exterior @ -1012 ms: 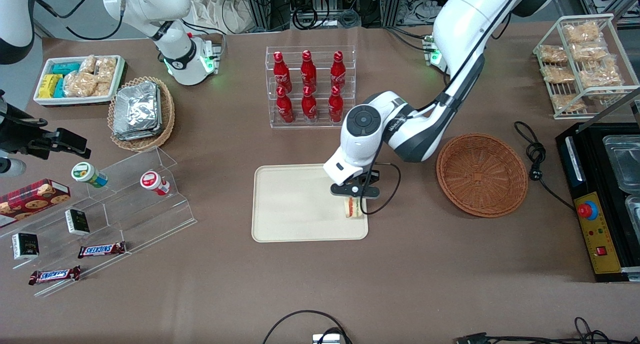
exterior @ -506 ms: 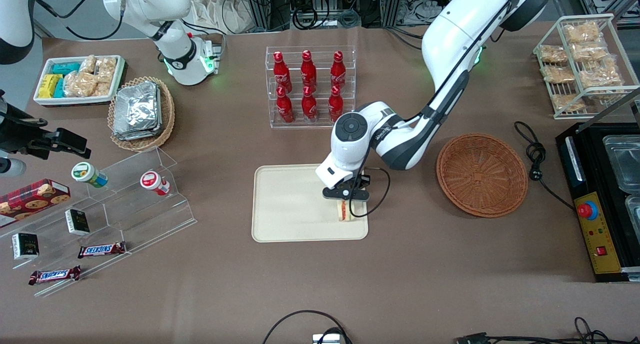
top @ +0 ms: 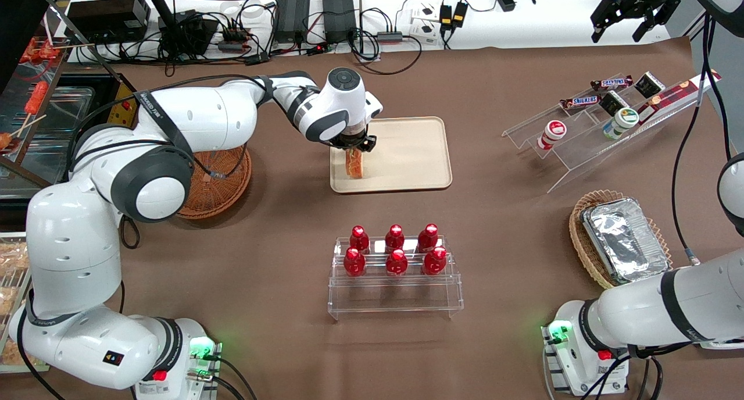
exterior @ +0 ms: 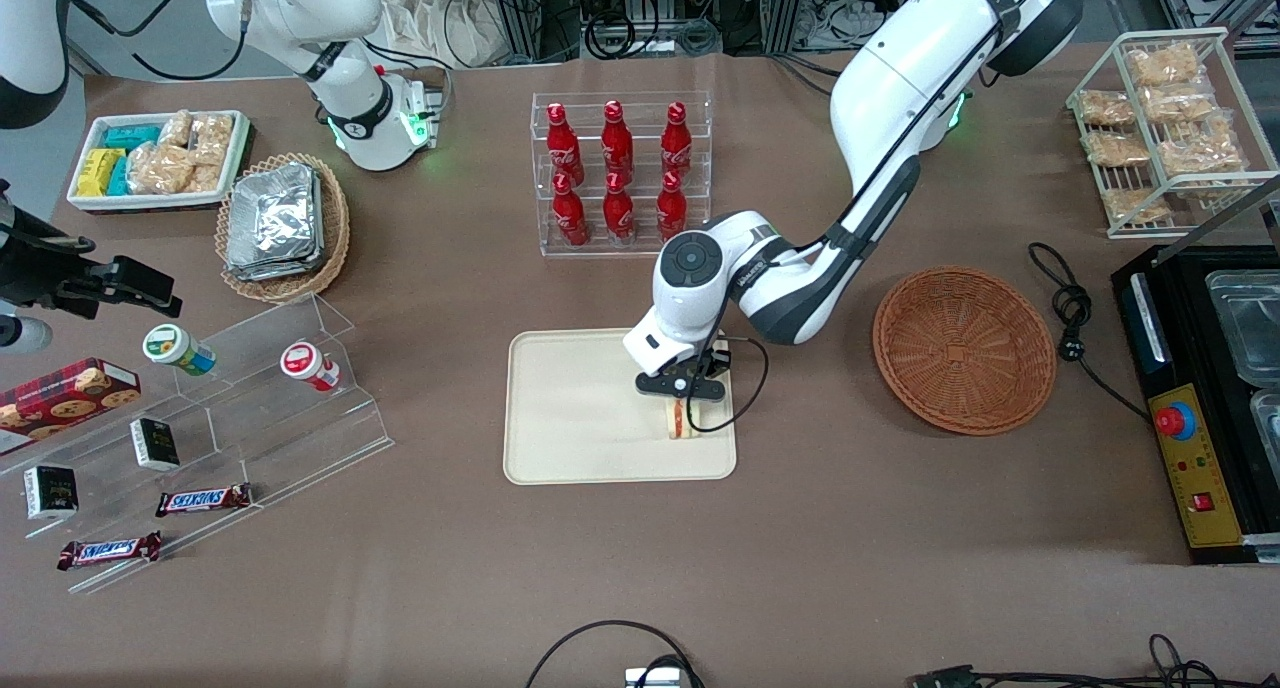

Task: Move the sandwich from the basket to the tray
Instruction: 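Lower the sandwich onto the tray with the left gripper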

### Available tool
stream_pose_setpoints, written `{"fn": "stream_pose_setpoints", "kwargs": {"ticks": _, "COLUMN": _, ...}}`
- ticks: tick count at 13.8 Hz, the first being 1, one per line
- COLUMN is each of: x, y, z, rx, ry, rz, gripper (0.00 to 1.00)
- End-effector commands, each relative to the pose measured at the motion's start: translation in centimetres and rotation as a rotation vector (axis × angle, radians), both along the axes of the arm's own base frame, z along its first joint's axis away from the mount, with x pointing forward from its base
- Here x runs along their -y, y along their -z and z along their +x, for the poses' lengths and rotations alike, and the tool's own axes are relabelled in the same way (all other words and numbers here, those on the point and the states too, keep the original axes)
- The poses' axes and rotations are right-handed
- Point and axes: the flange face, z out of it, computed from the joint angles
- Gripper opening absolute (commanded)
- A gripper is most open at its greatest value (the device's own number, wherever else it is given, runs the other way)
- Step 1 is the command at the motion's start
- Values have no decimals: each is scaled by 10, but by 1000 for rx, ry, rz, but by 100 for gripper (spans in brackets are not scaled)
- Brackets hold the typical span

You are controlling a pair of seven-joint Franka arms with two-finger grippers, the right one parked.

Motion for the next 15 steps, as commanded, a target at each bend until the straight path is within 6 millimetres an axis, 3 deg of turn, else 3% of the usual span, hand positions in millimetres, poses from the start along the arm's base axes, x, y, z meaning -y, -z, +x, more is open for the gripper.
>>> {"fn": "stream_pose_setpoints", "kwargs": {"ticks": 1, "x": 6, "y": 0, "z": 3, "rx": 24, "ry": -3, "rz": 6, "gripper": 45}}
{"fn": "stream_pose_setpoints", "kwargs": {"ticks": 5, "x": 5, "y": 9, "z": 2, "rx": 13, "ry": -4, "rz": 12, "gripper": 62}}
{"fn": "stream_pose_setpoints", "kwargs": {"ticks": 6, "x": 5, "y": 10, "z": 1, "rx": 10, "ry": -4, "rz": 14, "gripper": 70}}
{"fn": "stream_pose_setpoints", "kwargs": {"ticks": 8, "x": 5, "y": 9, "z": 3, "rx": 12, "ry": -26, "rz": 10, "gripper": 100}}
{"fn": "stream_pose_setpoints", "kwargs": {"ticks": 15, "x": -9, "y": -16, "z": 20, "rx": 40, "ry": -111, "rz": -3, "gripper": 100}}
